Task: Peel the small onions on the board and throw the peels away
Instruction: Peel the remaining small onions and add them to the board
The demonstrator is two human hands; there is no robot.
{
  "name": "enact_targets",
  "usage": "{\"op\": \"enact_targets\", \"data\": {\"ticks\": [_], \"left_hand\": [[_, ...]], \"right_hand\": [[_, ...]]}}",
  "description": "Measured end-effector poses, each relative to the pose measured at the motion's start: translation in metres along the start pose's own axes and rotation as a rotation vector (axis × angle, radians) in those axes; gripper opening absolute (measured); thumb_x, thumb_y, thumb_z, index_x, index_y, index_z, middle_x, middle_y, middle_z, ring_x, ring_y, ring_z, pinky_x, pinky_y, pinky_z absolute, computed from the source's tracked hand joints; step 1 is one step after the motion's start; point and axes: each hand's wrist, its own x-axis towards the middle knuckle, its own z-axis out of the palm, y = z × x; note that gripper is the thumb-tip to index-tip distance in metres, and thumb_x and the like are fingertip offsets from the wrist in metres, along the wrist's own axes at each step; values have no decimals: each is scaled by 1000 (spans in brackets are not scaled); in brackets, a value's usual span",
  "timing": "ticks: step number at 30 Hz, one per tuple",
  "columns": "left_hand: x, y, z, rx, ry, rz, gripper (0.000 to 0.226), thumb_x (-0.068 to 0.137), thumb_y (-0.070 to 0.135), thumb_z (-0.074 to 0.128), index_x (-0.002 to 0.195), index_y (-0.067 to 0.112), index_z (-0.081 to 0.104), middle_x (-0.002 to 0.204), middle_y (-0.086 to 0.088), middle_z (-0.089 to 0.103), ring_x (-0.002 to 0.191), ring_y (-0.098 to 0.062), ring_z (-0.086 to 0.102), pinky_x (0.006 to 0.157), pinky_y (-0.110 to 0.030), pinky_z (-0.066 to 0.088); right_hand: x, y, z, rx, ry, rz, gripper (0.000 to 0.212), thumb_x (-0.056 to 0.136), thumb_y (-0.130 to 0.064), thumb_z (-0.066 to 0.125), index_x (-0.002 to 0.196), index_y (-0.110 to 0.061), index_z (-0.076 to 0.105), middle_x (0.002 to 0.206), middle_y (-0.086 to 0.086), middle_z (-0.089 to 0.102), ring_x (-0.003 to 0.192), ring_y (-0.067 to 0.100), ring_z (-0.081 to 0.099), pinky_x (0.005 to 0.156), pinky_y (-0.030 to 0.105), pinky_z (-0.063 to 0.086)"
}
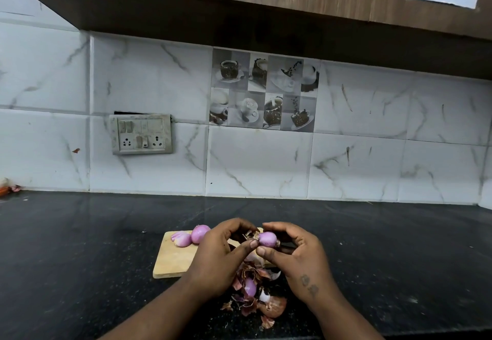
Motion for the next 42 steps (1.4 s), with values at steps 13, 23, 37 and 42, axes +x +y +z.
{"op": "enact_targets", "data": {"ticks": [13,23,37,42], "left_hand": [[-2,3,3,369,22,255,21,99,22,64,112,36,71,102,21,67,100,3,62,84,-18,49],[-4,-1,9,779,-138,265,40,77,20,65,111,33,47,105,17,46,96,-8,48,79,-28,44],[-3,4,9,967,-216,403,64,54,29,76,113,31,50,99,15,48,84,-12,51,68,-31,48],[-1,8,11,1067,-155,547,63,47,36,75,105,23,54,90,8,53,69,-16,54,52,-32,48]], "right_hand": [[3,8,1,-39,16,-8,14,86,-23,81,98,-28,75,95,-3,79,91,12,76,84,37,61],[3,7,4,-43,-10,71,35,101,-46,50,93,-24,75,93,-3,80,92,10,76,87,39,61],[5,12,4,55,-89,136,49,102,-47,52,81,-4,59,76,0,57,74,12,52,75,37,44],[6,11,4,42,-62,182,61,94,-60,49,69,-4,41,68,7,43,67,19,41,66,38,37]]}}
